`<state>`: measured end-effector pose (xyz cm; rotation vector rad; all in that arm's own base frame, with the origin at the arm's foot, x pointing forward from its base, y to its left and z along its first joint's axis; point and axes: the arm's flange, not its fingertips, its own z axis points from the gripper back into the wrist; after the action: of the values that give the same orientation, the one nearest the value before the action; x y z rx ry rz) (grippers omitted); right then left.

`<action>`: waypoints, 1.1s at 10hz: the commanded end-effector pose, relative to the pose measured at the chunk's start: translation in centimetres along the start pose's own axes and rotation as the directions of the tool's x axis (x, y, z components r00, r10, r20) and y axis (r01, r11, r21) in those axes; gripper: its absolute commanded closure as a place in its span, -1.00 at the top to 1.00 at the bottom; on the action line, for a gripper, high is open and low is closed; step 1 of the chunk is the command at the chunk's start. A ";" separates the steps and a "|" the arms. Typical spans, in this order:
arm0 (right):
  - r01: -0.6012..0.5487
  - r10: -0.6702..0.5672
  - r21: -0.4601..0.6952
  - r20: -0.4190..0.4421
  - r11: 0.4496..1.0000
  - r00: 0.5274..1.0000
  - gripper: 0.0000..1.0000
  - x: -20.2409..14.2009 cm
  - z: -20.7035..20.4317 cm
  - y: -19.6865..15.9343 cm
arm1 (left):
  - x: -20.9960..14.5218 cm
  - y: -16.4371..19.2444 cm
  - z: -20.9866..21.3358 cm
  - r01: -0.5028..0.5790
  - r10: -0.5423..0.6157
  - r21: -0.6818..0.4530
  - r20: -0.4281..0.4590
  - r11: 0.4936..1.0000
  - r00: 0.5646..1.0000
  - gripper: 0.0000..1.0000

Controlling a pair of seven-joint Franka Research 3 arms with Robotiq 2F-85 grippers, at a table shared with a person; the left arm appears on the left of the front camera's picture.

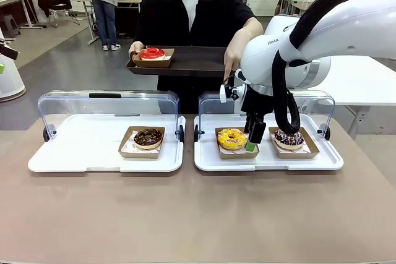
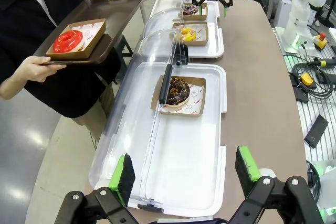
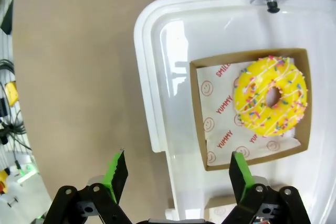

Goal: Provide the desired donut to the person.
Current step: Pick up and lift the Paper togo box containing the Donut pointed at by the person.

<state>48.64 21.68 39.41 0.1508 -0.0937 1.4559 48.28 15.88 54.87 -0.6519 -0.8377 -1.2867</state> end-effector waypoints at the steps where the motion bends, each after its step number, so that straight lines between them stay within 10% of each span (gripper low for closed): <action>1: -0.042 0.040 -0.049 -0.051 0.998 0.998 1.00 -0.8 -1.0 -0.6 | 0.1 0.0 0.0 0.000 0.000 0.004 0.010 1.000 1.000 1.00; 11: -0.122 0.119 -0.037 -0.078 0.992 0.990 1.00 -0.9 -5.1 -2.2 | 0.1 0.0 0.0 0.000 0.000 0.004 0.010 1.000 1.000 1.00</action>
<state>50.14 21.53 34.70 0.0851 -0.0618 1.5535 48.28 15.88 54.87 -0.6519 -0.8377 -1.2867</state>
